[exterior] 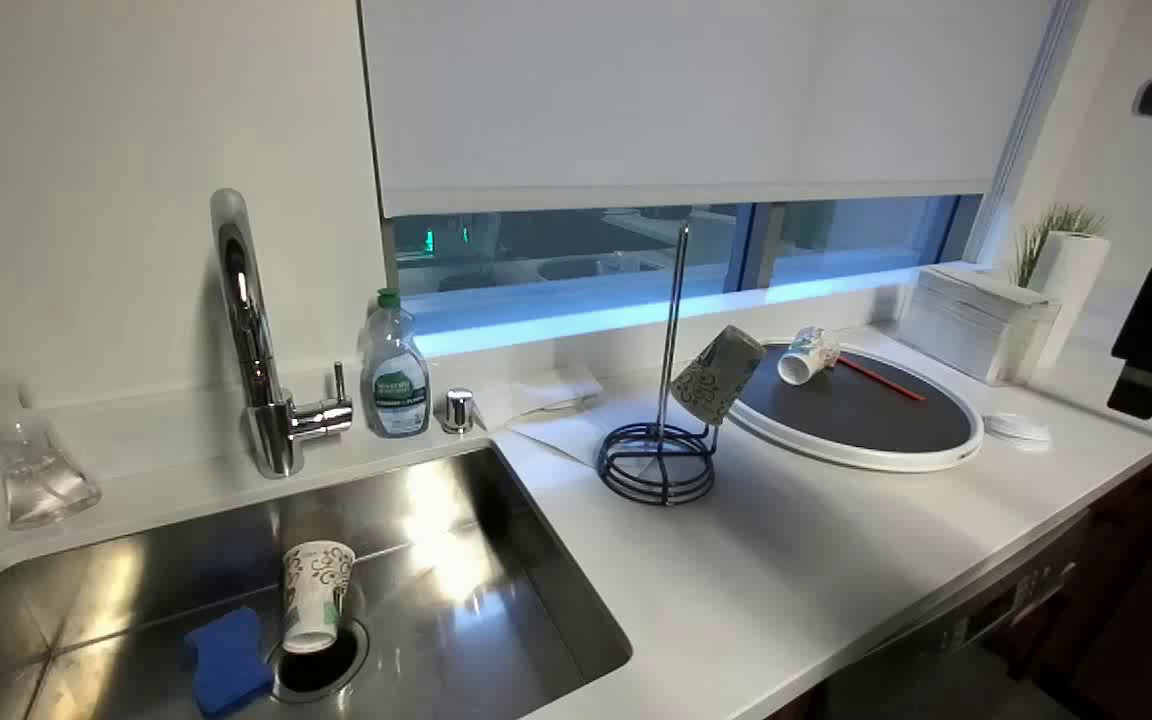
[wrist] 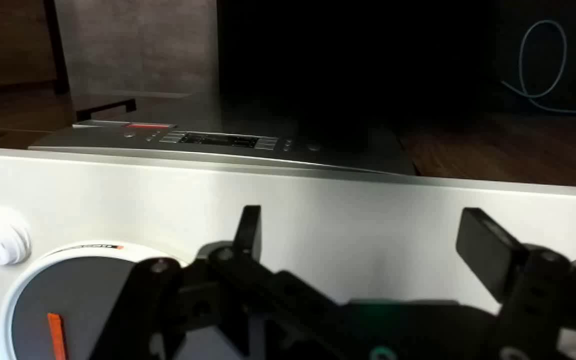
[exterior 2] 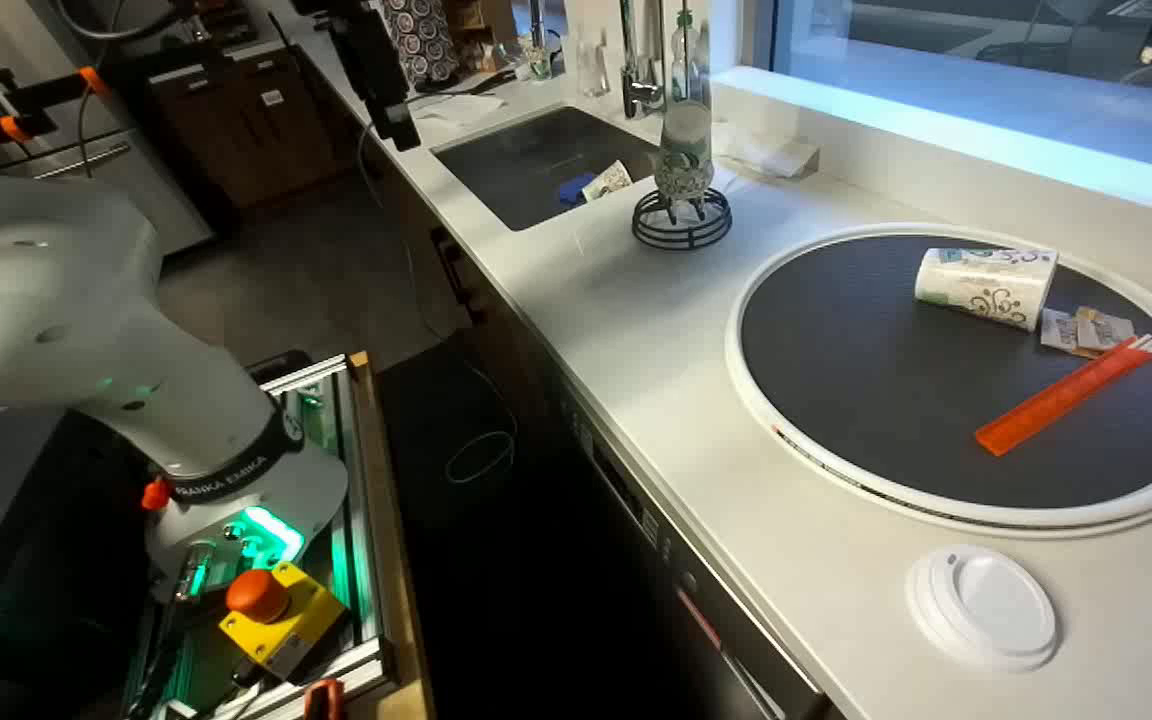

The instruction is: Move the cup from the paper towel holder to where the other cup is

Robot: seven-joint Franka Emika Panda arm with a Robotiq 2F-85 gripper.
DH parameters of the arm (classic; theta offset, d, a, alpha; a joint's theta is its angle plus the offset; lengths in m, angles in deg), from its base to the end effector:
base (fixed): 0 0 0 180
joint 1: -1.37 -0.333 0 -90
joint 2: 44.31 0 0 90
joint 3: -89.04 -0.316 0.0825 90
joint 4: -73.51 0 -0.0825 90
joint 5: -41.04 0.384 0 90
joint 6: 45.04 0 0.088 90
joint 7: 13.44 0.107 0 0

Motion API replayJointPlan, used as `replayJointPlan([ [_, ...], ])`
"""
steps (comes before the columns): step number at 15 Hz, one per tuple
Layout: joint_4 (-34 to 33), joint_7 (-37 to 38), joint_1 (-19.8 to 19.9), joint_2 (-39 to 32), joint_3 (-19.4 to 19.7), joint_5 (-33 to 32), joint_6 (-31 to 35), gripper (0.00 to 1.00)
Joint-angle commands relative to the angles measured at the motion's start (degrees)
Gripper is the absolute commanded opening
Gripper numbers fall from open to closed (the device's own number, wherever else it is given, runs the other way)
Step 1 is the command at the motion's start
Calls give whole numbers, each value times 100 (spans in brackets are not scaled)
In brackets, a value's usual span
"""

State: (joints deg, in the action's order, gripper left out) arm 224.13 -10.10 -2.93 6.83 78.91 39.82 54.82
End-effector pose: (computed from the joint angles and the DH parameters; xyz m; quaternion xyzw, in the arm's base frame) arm 0.2791 0.0747 0.5037 0.9947 0.0657 0.0090 0.0786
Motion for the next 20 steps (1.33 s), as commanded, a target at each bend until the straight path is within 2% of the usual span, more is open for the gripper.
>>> replayJointPlan([
  [1,-13,54,-83,-17,61,-50,-13,100],
  [6,-13,54,-83,-17,61,-50,-13,100],
  [7,-22,171,21,-29,62,-94,22,100],
  [8,-37,516,342,-75,100,-218,172,100],
  [9,-45,609,433,-113,207,-239,301,100],
  [12,-179,712,728,-483,643,-42,1297,100],
  [15,-267,530,679,-930,1001,343,2538,100],
  [18,-422,422,648,-1514,1167,554,3477,100],
  [20,-558,418,686,-1883,1206,594,3790,100],
])
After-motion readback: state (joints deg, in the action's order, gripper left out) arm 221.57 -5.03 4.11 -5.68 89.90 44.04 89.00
